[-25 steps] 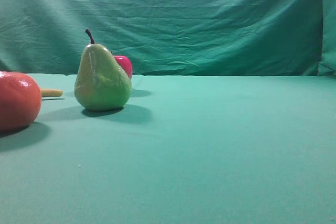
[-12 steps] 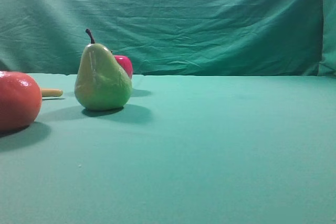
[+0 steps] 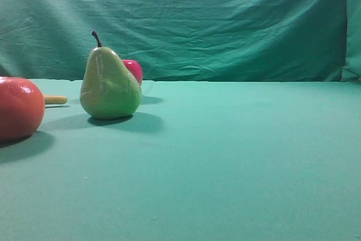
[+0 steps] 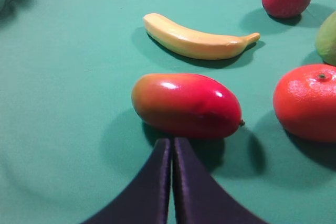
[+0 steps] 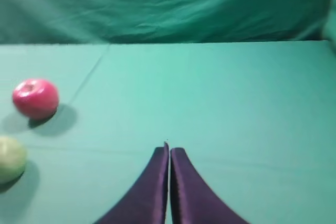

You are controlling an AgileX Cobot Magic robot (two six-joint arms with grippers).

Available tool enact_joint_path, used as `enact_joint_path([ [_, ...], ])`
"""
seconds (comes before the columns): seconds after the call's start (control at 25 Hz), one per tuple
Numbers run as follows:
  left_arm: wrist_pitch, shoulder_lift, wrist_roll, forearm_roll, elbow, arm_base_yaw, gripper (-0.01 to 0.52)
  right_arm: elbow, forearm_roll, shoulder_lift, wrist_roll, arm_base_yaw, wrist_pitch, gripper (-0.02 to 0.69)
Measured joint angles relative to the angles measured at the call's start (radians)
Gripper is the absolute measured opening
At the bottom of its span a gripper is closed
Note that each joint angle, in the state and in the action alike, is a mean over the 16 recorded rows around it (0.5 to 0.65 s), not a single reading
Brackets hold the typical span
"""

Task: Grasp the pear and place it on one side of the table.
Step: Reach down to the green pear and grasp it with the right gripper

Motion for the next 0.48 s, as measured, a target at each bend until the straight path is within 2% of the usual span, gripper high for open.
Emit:
enact_joint_path([
  [0.12, 0.000, 0.000, 0.000, 0.000, 0.000, 0.000, 0.000, -0.070, 0.001, 0.141, -0.053, 0.111, -0.022, 0.025],
  [0.24, 0.000, 0.000, 0.000, 0.000, 0.000, 0.000, 0.000, -0.150, 0.001, 0.284, -0.096, 0.222, -0.041, 0.083],
  [0.48, 0.000, 0.000, 0.000, 0.000, 0.000, 0.000, 0.000, -0.320, 0.002, 0.553, -0.133, 0.387, -0.068, 0.309],
])
